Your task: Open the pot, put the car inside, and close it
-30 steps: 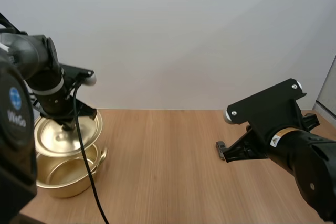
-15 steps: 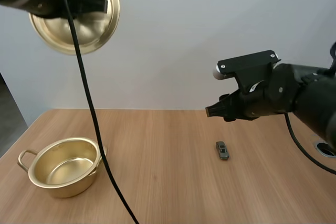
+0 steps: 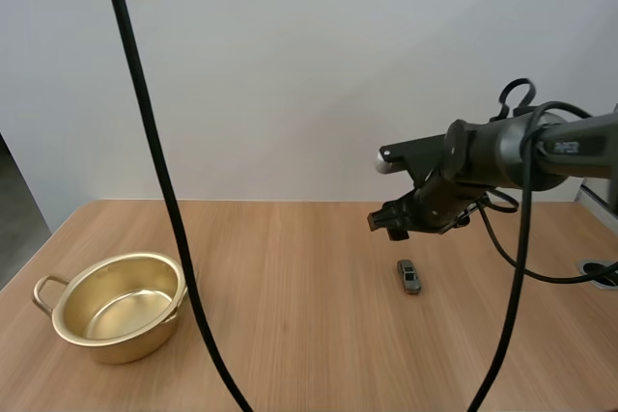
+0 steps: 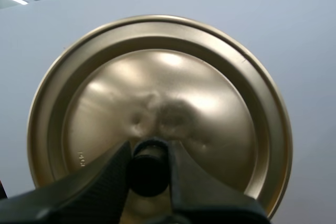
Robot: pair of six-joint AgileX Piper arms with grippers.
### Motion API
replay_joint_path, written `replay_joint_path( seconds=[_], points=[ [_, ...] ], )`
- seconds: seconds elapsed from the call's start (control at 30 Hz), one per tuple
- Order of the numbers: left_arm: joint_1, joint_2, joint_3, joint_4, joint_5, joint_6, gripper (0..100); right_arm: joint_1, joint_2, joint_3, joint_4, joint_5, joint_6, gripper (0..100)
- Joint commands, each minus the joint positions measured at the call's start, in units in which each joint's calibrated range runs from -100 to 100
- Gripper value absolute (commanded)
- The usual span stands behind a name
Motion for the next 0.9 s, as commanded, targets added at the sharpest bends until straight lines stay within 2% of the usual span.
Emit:
replay_joint_path(
  seconds=[0.0,0.4,0.47,0.7,0.8,0.87],
  points=[
    [0.02,-0.02,-0.05,-0.02,-0.06,0.0,0,0.01,9.61,-0.09,-0.09,-1.18,0.0,96],
    [0.02,-0.02,-0.05,-0.02,-0.06,0.0,0,-1.31,13.93,-0.85,-3.93,-3.44,2.93,94],
    [0.02,-0.02,-0.05,-0.02,-0.06,0.0,0,-1.37,14.86,-0.85,-4.06,-3.67,1.92,89],
    [0.02,-0.02,-0.05,-0.02,0.1,0.0,0,-1.37,18.08,-0.85,0.16,-3.96,-4.55,89],
    [0.02,-0.02,-0.05,-0.02,0.1,0.0,0,-1.37,19.4,-0.85,1.17,-3.74,-5.6,80],
    [0.02,-0.02,-0.05,-0.02,0.1,0.0,0,-1.37,20.0,-0.85,1.17,-4.32,-5.6,64]
  ],
)
